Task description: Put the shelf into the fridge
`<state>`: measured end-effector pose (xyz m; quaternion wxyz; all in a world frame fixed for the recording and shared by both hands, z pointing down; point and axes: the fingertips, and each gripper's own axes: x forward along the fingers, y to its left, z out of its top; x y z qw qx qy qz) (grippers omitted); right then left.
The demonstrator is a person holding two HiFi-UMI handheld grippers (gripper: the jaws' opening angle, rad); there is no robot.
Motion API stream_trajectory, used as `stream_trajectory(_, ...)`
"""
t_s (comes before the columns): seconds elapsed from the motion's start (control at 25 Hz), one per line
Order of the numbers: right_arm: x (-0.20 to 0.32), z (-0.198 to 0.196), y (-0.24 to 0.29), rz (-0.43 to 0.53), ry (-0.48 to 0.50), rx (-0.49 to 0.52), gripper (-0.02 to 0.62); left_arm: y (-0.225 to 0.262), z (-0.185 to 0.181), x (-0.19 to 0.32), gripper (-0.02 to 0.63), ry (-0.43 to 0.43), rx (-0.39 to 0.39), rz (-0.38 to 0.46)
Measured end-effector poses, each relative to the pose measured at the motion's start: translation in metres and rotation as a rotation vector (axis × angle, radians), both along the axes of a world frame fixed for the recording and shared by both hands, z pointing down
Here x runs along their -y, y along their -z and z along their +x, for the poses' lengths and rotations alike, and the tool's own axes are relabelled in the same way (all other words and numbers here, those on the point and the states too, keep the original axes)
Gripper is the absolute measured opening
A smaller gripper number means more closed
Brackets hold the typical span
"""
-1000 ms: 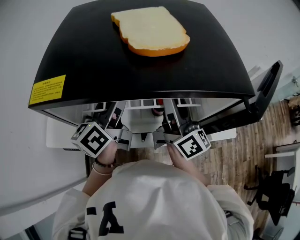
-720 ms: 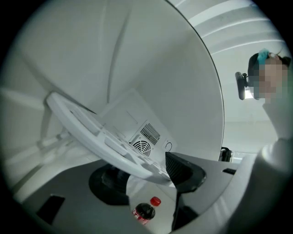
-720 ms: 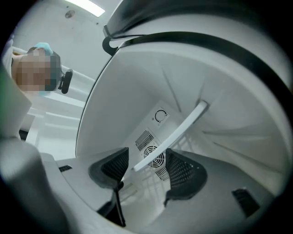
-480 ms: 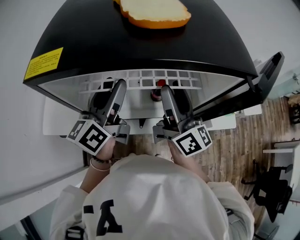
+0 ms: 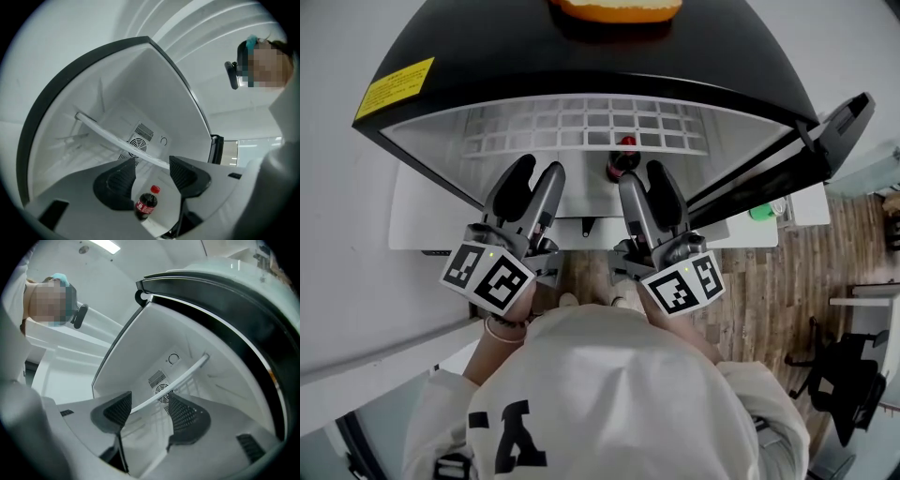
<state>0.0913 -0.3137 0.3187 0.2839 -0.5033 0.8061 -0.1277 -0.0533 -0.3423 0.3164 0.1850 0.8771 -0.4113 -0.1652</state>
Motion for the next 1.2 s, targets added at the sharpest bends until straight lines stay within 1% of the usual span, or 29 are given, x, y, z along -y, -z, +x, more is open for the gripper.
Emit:
stream_trajectory(0.08, -0.003, -0.004, -0.002, -0.009, 0.008, -0.020, 0.254, -0.001, 0.004, -0.004, 0.227, -0.013, 0.019, 0.005)
stream_trajectory(0.12, -0.004, -0.007, -0.003, -0.013, 0.016, -0.032, 0.240, -0.002, 0.006, -0.006, 0.227, -0.026, 0.019, 0.004)
stream_trajectory(0.24, -0.008, -0.016, -0.006, -0.013, 0.051, -0.051, 0.174, -0.008, 0.012, -0.012, 0.227, -0.064, 0.033, -0.008)
stream_trajectory(0.32, -0.011, -0.024, -0.007, -0.012, 0.081, -0.060, 0.144, -0.011, 0.016, -0.017, 0.220, -0.084, 0.055, -0.005)
stream_trajectory(0.36, -0.013, -0.028, -0.007, -0.009, 0.093, -0.069, 0.131, -0.012, 0.018, -0.018, 0.208, -0.093, 0.067, -0.001)
stream_trajectory(0.44, -0.015, -0.035, -0.006, 0.003, 0.109, -0.087, 0.101, -0.012, 0.019, -0.022, 0.161, -0.107, 0.084, 0.012)
stream_trajectory(0.52, -0.017, -0.042, -0.006, 0.013, 0.117, -0.099, 0.082, -0.010, 0.019, -0.024, 0.133, -0.119, 0.084, 0.028)
stream_trajectory(0.6, -0.019, -0.046, -0.006, 0.021, 0.121, -0.102, 0.071, -0.008, 0.018, -0.027, 0.113, -0.138, 0.078, 0.047)
stream_trajectory(0.72, -0.022, -0.053, -0.004, 0.036, 0.124, -0.103, 0.057, -0.007, 0.019, -0.032, 0.044, -0.170, 0.088, 0.067)
stream_trajectory(0.84, -0.026, -0.062, -0.004, 0.048, 0.131, -0.105, 0.049, -0.008, 0.019, -0.038, 0.016, -0.208, 0.097, 0.076)
stream_trajectory(1.0, -0.031, -0.076, -0.004, 0.060, 0.136, -0.108, 0.039, -0.010, 0.018, -0.046, 0.006, -0.266, 0.098, 0.080)
stream_trajectory(1.2, -0.041, -0.090, -0.015, 0.044, 0.123, -0.113, 0.035, -0.018, 0.014, -0.054, 0.006, -0.305, 0.103, 0.074)
